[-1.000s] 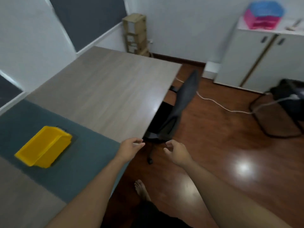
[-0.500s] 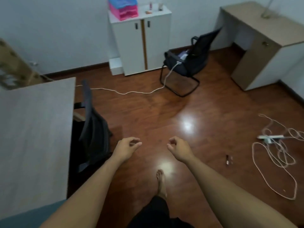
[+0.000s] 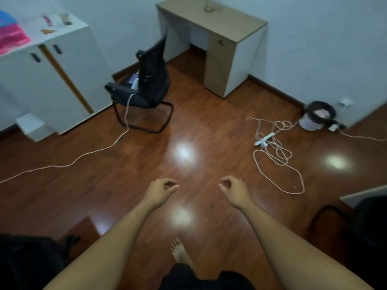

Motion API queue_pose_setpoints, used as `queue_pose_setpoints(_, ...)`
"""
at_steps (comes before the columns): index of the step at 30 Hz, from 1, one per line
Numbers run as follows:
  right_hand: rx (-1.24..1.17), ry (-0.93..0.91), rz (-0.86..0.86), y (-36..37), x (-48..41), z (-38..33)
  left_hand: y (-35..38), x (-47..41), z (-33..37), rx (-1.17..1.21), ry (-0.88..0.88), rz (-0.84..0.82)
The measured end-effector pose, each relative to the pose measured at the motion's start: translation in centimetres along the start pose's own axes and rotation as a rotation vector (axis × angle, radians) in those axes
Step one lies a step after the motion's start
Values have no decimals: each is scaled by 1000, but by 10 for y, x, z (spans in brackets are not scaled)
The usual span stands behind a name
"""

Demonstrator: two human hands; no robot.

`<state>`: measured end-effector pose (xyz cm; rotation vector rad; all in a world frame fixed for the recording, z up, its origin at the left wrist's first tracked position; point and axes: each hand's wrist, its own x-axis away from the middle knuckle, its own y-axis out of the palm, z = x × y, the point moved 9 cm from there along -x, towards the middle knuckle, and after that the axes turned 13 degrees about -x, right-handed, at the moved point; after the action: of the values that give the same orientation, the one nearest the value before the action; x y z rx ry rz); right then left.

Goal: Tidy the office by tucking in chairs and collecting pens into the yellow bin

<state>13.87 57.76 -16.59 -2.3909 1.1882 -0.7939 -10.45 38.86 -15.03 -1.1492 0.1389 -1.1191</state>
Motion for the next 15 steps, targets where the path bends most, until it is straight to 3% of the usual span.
queue_pose_setpoints(8,-169,174,217,-95,-31,68,19,-98,107,-128,197,-135)
queue_pose_setpoints(15,-217,220,272,-177,-76,123,51,-163,191,-151,216,-136)
